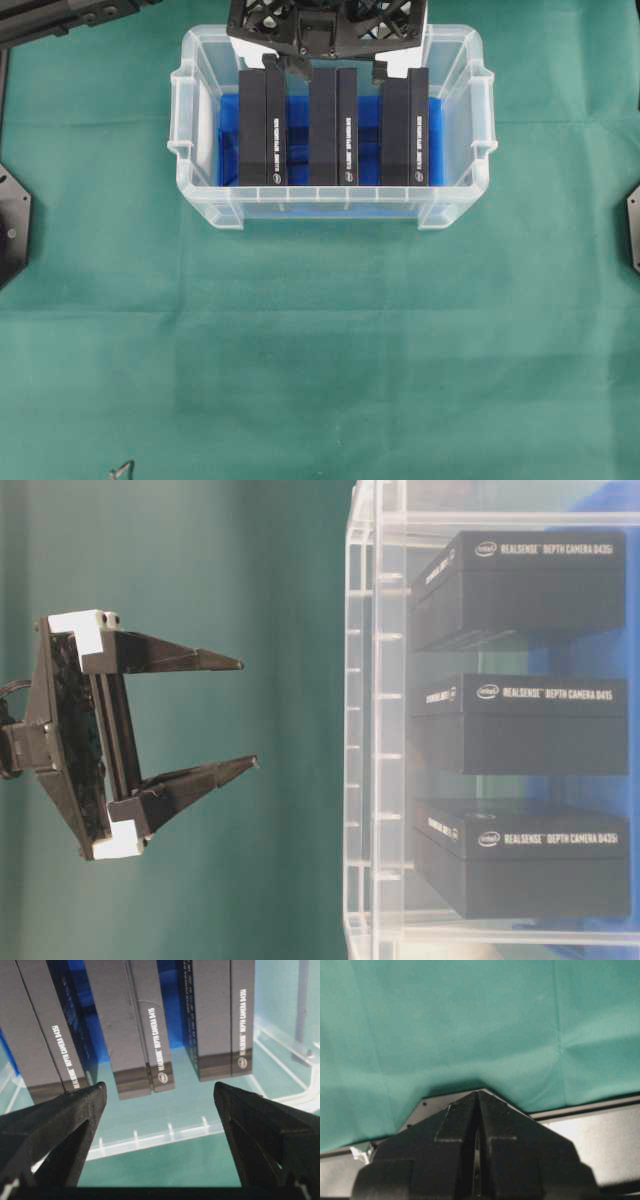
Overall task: Take the box out of the case with the left arm.
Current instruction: 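Move the open left gripper over the middle black box, then lower the left gripper around the middle box and close on it, then lift the middle black box straight up out of the case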
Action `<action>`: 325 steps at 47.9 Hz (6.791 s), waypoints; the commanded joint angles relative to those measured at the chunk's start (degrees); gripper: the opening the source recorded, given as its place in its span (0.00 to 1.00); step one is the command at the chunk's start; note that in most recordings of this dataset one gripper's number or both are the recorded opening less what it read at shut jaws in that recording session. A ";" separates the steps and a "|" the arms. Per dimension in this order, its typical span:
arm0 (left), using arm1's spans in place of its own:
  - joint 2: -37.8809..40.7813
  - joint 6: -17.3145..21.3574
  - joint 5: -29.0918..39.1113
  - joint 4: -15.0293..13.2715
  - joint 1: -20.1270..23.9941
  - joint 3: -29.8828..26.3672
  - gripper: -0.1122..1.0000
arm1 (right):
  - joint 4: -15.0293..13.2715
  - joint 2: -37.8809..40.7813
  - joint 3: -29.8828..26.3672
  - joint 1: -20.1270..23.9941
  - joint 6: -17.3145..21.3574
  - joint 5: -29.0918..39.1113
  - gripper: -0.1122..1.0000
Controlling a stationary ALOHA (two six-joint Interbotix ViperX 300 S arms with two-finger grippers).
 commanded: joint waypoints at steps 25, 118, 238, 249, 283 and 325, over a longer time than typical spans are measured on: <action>-1.14 1.32 -7.21 0.62 -0.09 8.35 0.89 | -0.26 0.00 -1.23 -0.09 0.09 -0.26 0.10; 2.11 0.97 -25.75 0.35 1.41 23.82 0.89 | -1.85 0.00 -0.97 -0.09 0.09 -1.32 0.10; 1.14 -2.02 10.72 -1.23 2.46 -16.88 0.66 | -3.96 0.00 -1.05 -0.09 0.09 -1.32 0.10; 1.14 -2.02 10.72 -1.23 2.46 -16.88 0.66 | -3.87 0.00 -1.05 -0.09 0.09 -1.23 0.10; 1.14 -2.02 10.72 -1.23 2.46 -16.88 0.66 | -3.96 0.00 -1.05 -0.09 0.09 -1.14 0.10; 1.05 -2.72 10.72 -0.88 0.62 -16.88 0.66 | -3.96 0.00 -1.05 -0.09 0.09 -1.14 0.10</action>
